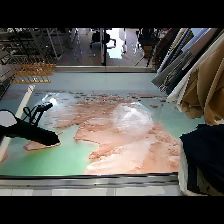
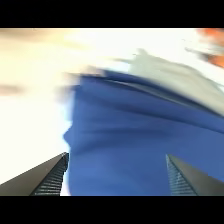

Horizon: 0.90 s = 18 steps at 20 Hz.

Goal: Fold the clothes and pants, and hang the long-sleeved shirts on hangers.

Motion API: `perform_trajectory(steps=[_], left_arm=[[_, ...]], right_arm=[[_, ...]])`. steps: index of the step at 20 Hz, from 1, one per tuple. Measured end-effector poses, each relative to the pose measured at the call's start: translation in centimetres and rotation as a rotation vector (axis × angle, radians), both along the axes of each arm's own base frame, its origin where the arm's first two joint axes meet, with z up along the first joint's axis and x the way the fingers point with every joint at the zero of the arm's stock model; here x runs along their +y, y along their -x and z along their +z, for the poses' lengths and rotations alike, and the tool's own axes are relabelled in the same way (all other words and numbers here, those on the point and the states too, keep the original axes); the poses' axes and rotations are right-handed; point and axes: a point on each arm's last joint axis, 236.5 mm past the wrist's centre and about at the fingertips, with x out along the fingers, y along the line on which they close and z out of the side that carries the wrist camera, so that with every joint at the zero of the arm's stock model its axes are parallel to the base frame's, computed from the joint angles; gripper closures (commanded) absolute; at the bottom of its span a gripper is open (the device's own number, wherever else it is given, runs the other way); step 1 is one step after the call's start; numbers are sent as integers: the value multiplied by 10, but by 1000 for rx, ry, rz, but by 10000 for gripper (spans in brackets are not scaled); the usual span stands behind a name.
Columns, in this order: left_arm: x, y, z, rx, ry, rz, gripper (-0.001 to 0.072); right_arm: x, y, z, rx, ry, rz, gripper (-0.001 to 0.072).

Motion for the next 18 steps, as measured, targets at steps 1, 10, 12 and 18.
perform_trajectory(steps=[1, 10, 12, 18], left_arm=[[21, -4, 0, -22, -64, 54, 698], [122, -58, 77, -423, -131, 594, 698], [126, -62, 82, -444, -115, 645, 698], [132, -66, 88, -467, -99, 698, 698]], right_arm=[[24, -28, 3, -17, -3, 120, 136], [255, -136, -118, 263, 126, 951, 699], [259, -157, -117, 234, 280, 972, 702], [249, -220, -55, -46, 604, 860, 702]])
